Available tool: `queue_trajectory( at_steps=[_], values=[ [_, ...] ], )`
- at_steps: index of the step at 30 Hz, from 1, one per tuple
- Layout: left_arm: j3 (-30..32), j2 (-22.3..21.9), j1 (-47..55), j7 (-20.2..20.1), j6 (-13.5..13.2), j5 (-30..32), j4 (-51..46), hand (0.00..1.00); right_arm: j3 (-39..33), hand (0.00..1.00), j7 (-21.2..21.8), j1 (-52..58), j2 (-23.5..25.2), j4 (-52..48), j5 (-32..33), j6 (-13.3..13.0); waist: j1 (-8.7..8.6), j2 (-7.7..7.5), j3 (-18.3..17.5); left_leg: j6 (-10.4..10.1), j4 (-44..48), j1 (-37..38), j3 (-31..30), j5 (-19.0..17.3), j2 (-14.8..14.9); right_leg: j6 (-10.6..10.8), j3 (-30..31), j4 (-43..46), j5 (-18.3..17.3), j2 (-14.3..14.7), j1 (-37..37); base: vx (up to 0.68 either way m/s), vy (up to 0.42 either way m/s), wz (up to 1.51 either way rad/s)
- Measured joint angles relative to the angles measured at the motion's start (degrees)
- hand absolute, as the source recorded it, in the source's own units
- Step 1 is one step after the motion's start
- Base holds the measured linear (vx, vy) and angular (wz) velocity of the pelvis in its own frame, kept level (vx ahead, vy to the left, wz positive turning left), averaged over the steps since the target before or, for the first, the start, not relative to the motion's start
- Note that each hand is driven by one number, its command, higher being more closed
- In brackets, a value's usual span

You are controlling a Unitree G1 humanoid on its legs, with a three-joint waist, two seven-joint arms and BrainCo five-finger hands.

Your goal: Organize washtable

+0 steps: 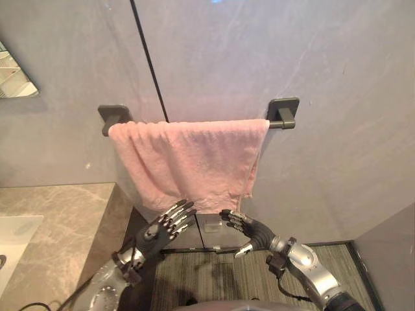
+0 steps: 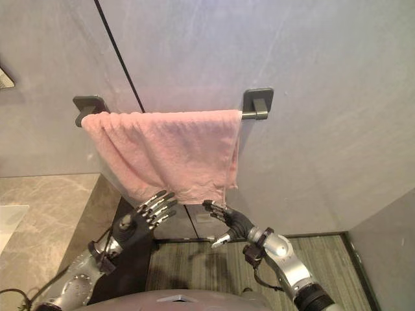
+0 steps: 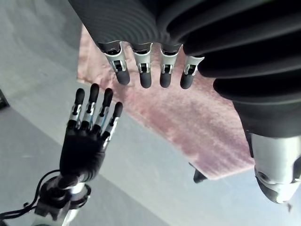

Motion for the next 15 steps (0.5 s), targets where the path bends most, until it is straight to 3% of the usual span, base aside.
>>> queue_trajectory(
  at_steps=[4,15],
  values=[
    [-0.61,-0.35,-1.13,-0.74,-0.19,0.02,-2.00,0.00,4.20,0.00,-0.26,-3.33,1.10,-1.74,-0.03,-0.08,0.61,-0.16,0.00,0.11,-0.02,-0.04,-0.09,-0.15,0.03,0.01,-0.10,0.60,-0.26,-0.01,-0.18,-0.01,0.001,0.03],
    [-1.25,-3.21,-8.97,0.61,-2.91,-0.02,-4.23,0.00,6.45,0.00,-2.56,-10.19,4.48,-1.85,0.09,-1.03,1.61,-0.21,0.01,0.00,-0.03,-0.04,0.04,-0.05,0.03,-0.03,0.22,0.80,-0.30,0.01,-0.38,0.00,0.000,0.00]
  ],
)
